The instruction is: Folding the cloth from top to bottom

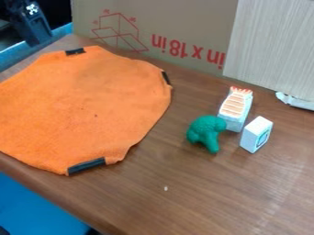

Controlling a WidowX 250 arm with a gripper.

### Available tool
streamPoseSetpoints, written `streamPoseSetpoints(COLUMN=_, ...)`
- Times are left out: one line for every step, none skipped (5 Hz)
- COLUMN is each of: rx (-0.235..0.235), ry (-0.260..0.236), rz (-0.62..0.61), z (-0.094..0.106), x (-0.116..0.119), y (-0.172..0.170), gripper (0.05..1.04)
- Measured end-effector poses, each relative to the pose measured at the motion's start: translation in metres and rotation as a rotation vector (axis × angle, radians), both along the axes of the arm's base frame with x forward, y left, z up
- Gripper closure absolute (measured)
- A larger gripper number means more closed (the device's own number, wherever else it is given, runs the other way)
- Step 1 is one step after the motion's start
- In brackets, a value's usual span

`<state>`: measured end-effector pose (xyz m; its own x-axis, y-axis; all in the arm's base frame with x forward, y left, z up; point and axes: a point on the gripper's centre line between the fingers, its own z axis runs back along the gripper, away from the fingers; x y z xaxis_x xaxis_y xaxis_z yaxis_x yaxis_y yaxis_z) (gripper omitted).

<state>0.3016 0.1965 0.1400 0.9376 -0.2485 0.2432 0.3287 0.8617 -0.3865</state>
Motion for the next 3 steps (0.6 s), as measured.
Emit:
streamPoseSetpoints(rx=0.071, ry=-0.085, rz=-0.111, z=-0.003, x=0.005, y=0.008, gripper=0.084)
streamPoseSetpoints(rx=0.095, ry=-0.131, rz=-0.128, z=0.004, x=0.016, y=0.034, gripper=0.084)
streamPoseSetpoints(rx=0.131, ry=-0.181, rz=-0.132, z=0.003, x=0.022, y=0.06, gripper=0.084)
